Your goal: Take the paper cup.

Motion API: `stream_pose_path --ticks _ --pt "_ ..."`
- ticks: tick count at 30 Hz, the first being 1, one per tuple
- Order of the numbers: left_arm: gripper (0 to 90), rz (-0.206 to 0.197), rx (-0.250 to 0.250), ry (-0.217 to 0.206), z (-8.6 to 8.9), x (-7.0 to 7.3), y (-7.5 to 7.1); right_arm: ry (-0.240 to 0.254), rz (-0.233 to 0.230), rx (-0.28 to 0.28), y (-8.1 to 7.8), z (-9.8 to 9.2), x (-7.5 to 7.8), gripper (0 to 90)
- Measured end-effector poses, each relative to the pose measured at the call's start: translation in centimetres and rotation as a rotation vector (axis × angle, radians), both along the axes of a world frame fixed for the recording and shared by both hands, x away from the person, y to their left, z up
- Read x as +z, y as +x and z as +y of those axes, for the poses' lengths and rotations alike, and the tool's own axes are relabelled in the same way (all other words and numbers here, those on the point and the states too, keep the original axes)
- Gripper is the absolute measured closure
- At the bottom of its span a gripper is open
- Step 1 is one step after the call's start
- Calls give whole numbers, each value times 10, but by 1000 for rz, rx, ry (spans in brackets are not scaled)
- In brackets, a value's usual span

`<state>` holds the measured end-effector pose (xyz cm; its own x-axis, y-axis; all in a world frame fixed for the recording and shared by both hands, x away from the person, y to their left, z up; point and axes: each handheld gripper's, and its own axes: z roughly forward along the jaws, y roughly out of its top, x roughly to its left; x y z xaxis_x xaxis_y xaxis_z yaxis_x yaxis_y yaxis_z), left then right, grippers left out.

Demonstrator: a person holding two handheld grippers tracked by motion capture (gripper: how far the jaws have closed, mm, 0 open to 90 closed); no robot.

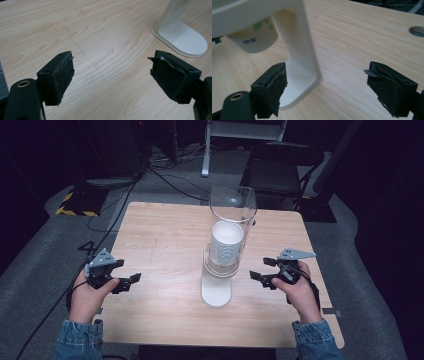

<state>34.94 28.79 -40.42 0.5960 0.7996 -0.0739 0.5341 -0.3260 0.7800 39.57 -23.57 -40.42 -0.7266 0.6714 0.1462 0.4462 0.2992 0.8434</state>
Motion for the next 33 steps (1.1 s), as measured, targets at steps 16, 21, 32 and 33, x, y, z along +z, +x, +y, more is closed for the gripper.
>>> stream_pose_path --ticks 16,21,32,33 --pt "183 16 -6 4 0 -4 0 63 -29 198 -5 65 -10 185" --pt "182 28 -5 3 -1 -8 1 78 -59 230 -5 82 -11 185" --pt "182 43 -13 18 -1 -13 4 160 -152 198 -3 99 -19 251" --pt "182 44 -13 18 -1 -13 4 158 -167 198 -4 100 -19 254"
